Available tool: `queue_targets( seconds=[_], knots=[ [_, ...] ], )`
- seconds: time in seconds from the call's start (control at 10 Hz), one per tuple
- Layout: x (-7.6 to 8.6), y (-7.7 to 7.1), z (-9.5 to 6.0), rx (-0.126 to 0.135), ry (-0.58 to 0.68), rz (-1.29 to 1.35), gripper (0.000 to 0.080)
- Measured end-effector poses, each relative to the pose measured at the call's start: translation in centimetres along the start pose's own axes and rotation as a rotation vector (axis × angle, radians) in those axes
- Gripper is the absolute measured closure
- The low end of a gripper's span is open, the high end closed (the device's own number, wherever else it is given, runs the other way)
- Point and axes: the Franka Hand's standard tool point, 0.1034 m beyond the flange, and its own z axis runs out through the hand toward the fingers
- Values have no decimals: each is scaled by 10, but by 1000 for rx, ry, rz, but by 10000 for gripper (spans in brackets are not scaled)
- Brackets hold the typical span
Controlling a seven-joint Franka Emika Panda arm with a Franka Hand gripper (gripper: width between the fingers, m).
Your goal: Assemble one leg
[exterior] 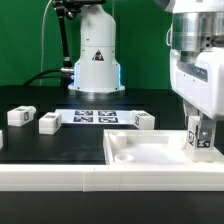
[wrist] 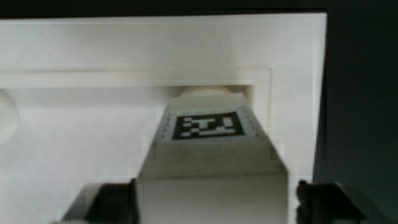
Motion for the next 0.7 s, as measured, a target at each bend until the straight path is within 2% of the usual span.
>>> queue_targets(
  seconds=[0.1, 0.2, 0.3, 0.4, 0.5, 0.7],
  knots=[
    [-1, -1, 0, 4, -1, -22, 292],
    [-1, -1, 0, 4, 0, -133, 177],
    [-2, -1, 1, 10, 1, -267, 156],
    [-3, -1, 1, 11, 0, -361, 156],
    [-4, -3, 0, 27, 4, -408, 151],
    [-8, -4, 0, 32, 7, -631, 150]
  ],
)
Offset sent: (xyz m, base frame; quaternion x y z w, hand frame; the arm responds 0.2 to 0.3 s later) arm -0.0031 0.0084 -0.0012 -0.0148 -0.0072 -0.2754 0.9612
